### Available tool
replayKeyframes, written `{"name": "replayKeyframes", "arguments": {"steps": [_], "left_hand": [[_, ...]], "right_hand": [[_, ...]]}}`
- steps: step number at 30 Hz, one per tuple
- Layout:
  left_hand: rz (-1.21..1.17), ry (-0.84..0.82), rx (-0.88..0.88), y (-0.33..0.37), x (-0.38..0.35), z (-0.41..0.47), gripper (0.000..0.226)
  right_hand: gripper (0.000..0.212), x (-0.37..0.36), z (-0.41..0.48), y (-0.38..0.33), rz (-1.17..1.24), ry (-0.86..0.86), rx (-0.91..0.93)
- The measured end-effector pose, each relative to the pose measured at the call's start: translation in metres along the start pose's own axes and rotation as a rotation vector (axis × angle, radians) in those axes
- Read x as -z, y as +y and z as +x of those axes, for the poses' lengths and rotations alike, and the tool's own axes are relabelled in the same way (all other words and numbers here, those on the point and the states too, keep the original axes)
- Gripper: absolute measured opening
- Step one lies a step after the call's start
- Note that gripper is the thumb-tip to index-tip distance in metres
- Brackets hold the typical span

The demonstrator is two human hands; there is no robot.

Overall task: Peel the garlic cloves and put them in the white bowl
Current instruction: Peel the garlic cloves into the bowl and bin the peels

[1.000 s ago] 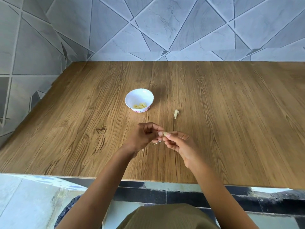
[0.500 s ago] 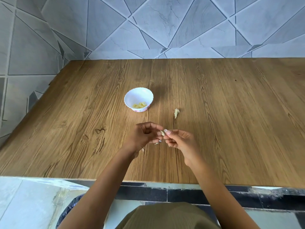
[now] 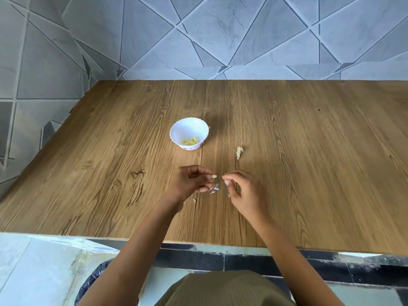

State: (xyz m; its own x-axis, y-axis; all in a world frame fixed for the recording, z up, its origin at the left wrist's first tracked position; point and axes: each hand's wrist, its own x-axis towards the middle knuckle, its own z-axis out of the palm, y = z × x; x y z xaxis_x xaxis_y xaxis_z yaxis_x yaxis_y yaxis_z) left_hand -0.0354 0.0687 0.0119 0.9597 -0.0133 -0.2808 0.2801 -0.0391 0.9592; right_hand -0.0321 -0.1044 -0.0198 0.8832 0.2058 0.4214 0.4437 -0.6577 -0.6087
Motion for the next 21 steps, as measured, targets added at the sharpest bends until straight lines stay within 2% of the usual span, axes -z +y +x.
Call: {"name": "replayKeyframes", "arguments": {"steps": [4, 8, 11, 14, 17, 21], "left_hand": [[0.04, 0.018, -0.02, -0.001, 0.002, -0.002, 0.009], [0.145, 0.061, -0.043, -0.003, 0.002, -0.003, 0.01], [0.25, 0.16, -0.07, -0.007, 0.006, -0.002, 0.01], [0.422, 0.358, -0.138, -0.009, 0.022, 0.004, 0.006], [0.594, 0.547, -0.169, -0.007, 0.04, 0.013, 0.004], [0.714, 0.583, -0.108, -0.013, 0.052, 0.02, 0.007]], "right_hand": [[0.005, 0.001, -0.001, -0.005, 0.016, 0.01, -0.007], [0.011, 0.002, -0.002, -0.005, 0.006, -0.011, -0.039], [0.033, 0.004, -0.009, 0.001, -0.086, -0.097, -0.056], [0.056, 0.009, -0.019, 0.006, -0.183, -0.145, -0.072], [0.071, 0.014, -0.022, 0.016, -0.248, -0.195, -0.118], [0.087, 0.012, -0.028, 0.026, -0.283, -0.276, -0.167]]}}
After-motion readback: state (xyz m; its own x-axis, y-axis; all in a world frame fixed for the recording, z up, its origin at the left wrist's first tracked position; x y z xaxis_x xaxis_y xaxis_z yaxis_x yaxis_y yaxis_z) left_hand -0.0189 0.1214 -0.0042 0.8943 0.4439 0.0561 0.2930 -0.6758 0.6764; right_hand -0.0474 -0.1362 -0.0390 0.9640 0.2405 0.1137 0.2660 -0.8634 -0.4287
